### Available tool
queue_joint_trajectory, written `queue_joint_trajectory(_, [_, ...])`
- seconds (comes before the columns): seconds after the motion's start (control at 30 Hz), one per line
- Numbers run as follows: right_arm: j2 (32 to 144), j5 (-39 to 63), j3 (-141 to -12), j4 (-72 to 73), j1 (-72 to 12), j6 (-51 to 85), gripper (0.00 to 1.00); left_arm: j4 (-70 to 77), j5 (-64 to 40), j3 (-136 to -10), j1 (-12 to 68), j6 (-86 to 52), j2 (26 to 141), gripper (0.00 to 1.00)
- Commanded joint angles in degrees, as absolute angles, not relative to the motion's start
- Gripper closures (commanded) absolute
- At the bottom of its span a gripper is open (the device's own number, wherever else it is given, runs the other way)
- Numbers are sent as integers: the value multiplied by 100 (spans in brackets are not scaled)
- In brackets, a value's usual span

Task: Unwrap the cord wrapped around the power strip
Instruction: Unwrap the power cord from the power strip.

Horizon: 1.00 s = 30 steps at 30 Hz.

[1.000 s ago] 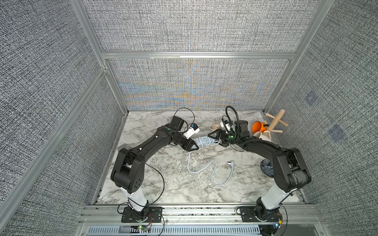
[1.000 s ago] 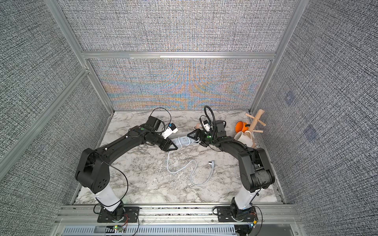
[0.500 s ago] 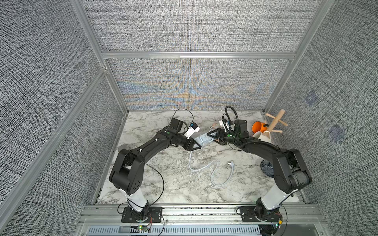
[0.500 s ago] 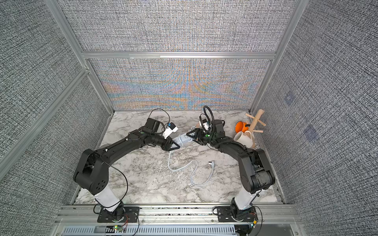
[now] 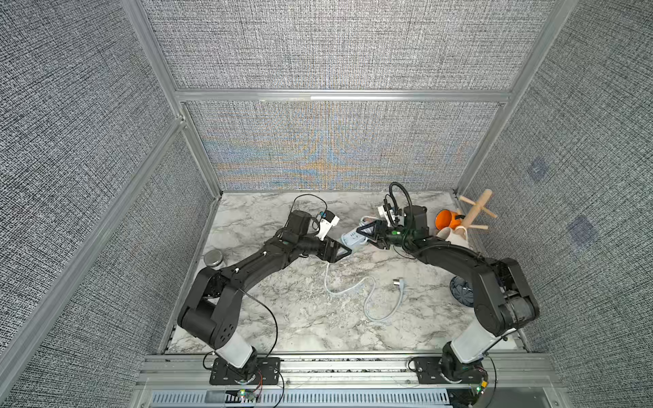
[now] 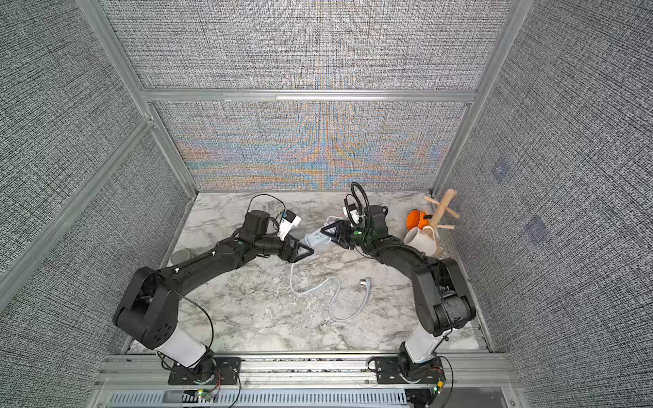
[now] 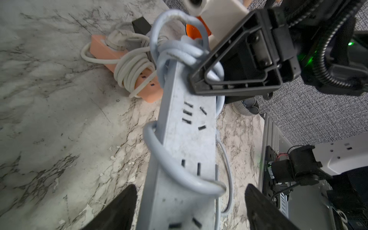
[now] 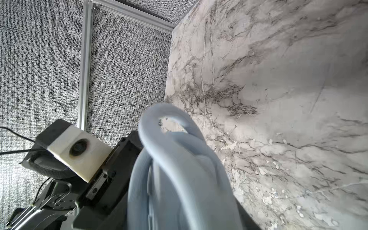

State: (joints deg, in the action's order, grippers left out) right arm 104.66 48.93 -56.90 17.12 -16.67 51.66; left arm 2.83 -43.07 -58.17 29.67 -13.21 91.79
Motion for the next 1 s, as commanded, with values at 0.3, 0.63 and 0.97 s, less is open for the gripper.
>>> queue_joint_trajectory(0.3, [10216, 4259, -5878, 1614, -1666, 5422, 95, -602, -2033, -5374, 3031, -1136, 8231, 11])
queue_joint_trajectory(0.63, [10115, 4113, -6018, 1479, -1733, 5581, 98, 765, -2435, -4535, 3296, -1349, 8554, 15])
queue_joint_trajectory(0.97, [10103, 3831, -6097, 968, -1750, 5232, 100, 687, -2270, -4758, 3296, -1210, 8499, 98])
